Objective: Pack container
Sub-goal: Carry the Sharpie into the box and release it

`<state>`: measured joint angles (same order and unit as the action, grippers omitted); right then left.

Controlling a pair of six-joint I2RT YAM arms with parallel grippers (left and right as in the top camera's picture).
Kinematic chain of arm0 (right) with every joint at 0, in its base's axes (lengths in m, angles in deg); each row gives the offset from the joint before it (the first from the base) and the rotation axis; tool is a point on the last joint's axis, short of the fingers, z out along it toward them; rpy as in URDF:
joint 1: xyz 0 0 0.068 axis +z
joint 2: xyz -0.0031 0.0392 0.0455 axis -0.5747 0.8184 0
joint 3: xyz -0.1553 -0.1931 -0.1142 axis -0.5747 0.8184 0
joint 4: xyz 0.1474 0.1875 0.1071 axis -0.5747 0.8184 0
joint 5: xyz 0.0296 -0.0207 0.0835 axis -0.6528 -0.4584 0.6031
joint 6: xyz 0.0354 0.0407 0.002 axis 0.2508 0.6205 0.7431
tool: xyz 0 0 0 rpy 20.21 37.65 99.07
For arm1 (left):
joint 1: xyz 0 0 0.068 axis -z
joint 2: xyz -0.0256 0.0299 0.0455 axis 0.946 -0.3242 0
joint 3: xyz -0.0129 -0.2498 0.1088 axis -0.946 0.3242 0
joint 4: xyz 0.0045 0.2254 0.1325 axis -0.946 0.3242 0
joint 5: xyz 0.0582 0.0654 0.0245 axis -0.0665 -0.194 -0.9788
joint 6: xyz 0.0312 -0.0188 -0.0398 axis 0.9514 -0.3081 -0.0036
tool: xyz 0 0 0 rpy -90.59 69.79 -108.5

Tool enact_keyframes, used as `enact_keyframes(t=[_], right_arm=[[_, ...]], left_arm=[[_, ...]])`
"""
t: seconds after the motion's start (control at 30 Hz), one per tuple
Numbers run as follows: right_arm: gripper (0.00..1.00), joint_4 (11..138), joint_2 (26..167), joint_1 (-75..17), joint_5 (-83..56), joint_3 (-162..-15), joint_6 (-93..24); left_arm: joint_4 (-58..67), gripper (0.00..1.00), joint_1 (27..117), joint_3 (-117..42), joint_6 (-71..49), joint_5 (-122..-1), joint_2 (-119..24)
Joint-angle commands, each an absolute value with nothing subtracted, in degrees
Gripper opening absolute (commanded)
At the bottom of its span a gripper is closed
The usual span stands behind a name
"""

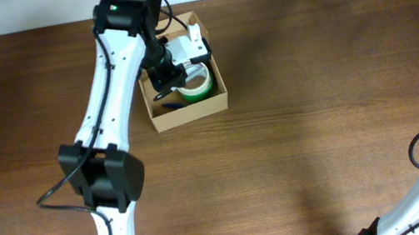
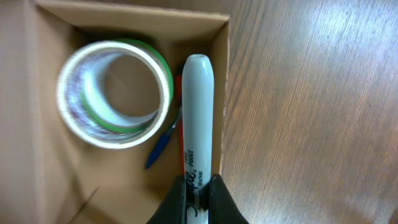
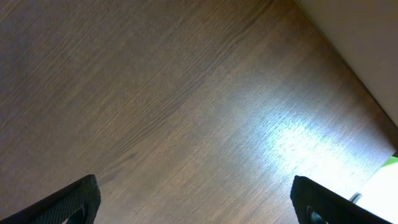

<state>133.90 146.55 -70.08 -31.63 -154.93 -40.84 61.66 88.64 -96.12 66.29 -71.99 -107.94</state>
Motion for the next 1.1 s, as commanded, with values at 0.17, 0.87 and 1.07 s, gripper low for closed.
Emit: enact_keyframes(t=[0.17, 0.87, 1.07], right_arm=[[0.99, 133.83, 145.96, -69.97, -32.33, -154.88, -40.8], [0.99, 133.83, 145.96, -69.97, -32.33, -154.88, -40.8], [0.99, 133.86, 145.96, -69.97, -32.33, -154.88, -40.8]], left_arm=[[63.43, 0.02, 89.39, -96.36, 68.08, -70.81, -114.61], [60.05, 0.05, 90.54, -89.02, 68.06, -72.27, -115.7], [57.64, 0.67, 90.54, -89.13, 62.84, -72.29, -115.59]])
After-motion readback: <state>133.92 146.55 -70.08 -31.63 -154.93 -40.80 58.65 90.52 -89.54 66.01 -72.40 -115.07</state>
